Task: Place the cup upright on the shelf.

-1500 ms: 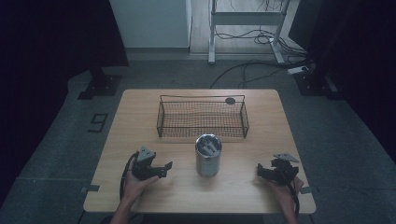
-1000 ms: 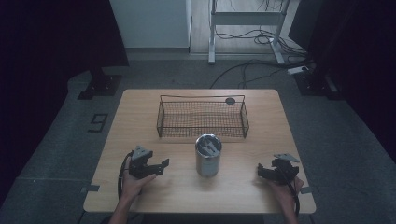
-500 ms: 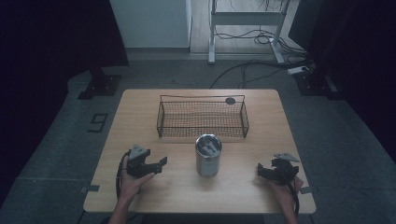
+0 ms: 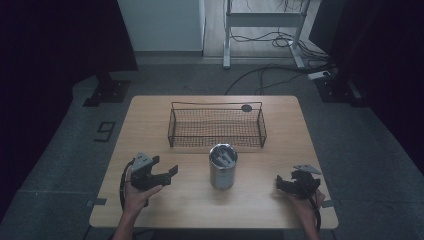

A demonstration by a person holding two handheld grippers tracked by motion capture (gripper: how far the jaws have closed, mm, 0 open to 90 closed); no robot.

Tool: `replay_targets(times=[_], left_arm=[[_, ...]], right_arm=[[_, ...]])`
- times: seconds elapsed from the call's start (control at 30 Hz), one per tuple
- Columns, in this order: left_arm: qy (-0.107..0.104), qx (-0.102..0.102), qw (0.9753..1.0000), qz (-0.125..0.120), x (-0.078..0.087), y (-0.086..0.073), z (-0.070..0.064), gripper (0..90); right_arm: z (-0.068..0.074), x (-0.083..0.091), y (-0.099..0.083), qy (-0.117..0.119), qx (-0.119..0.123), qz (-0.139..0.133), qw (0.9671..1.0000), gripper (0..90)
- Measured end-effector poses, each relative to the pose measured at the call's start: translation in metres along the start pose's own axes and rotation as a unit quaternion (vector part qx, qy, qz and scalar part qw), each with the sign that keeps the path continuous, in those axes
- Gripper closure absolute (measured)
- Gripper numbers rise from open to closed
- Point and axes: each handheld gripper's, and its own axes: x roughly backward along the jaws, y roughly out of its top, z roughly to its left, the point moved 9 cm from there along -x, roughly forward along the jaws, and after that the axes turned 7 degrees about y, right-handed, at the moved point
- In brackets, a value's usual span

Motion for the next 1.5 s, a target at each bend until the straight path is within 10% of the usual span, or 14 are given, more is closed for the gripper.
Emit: replay_targets(times=[1.5], left_arm=[[-0.093, -0.069, 0.9931, 0.017, -0.032, 0.019, -0.094, 6.5]], right_arm=[[-0.001, 0.000, 0.000, -0.005, -0.002, -0.001, 1.0000, 0.0]])
